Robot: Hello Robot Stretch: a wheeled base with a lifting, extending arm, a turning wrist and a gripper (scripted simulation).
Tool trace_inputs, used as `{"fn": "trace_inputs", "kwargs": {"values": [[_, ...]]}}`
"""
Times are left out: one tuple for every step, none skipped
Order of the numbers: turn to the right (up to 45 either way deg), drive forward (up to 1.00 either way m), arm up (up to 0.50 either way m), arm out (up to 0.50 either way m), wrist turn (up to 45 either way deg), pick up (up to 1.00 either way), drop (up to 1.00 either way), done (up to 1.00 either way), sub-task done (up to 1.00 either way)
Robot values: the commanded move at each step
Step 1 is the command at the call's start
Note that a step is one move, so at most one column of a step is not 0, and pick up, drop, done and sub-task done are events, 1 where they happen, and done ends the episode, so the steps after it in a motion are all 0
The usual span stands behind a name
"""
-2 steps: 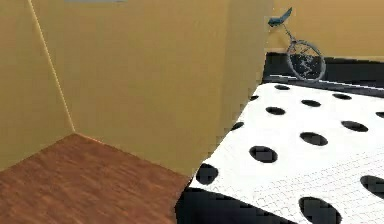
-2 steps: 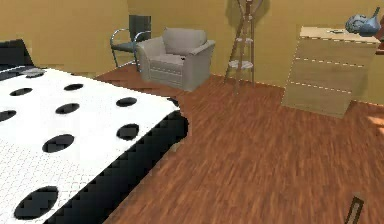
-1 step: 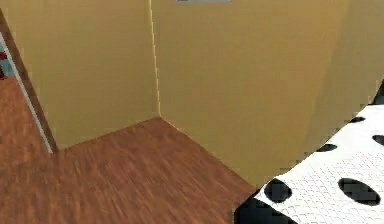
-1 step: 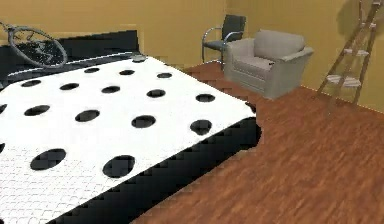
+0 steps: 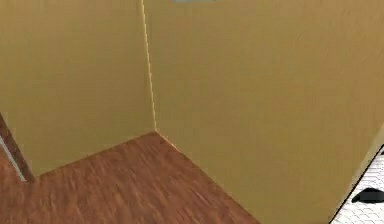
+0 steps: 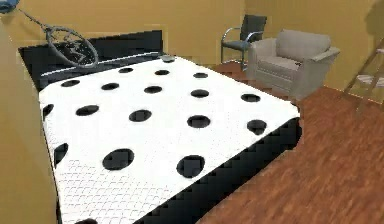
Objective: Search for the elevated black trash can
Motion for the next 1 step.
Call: {"fn": "trace_inputs", "kwargs": {"values": [[-33.0,0.0,0.0,0.0,0.0,0.0,0.0,0.0,0.0]]}}
